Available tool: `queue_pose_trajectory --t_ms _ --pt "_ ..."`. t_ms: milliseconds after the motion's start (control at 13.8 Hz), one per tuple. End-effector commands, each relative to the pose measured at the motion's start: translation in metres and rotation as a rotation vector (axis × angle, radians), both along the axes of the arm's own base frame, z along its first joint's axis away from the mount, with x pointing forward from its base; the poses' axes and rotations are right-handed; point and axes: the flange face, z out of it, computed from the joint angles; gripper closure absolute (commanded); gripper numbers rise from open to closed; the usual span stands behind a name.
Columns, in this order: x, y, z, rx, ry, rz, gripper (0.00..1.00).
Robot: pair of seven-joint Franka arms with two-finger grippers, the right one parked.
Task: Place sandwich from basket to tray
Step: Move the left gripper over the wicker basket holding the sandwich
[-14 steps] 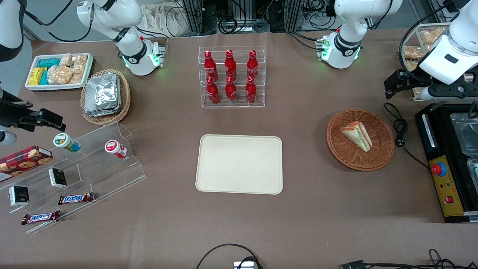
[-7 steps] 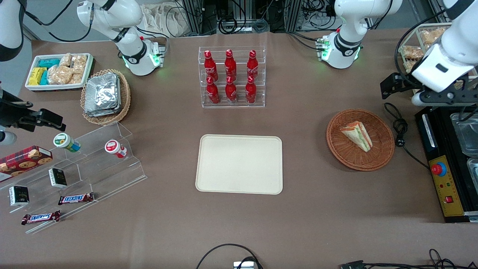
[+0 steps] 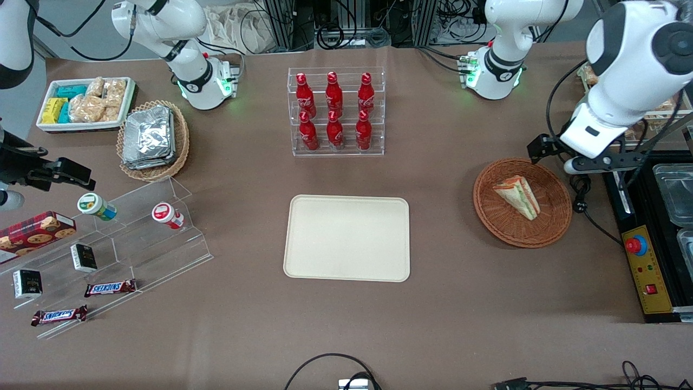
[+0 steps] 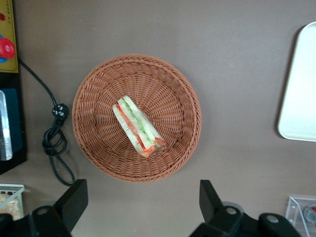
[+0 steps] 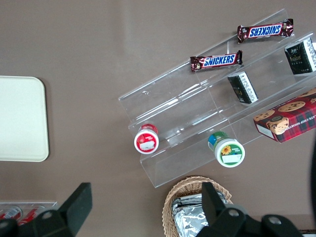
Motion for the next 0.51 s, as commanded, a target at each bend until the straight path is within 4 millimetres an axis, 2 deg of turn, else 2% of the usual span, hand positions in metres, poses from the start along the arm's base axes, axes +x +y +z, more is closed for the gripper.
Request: queue_pose_trajectory --t_ms 0,435 --pt "-0.025 0.01 -0.03 0.007 -0.037 0.039 0.0" --pt "-0.034 0.02 -0.091 -0.01 -0.12 0.214 0.0"
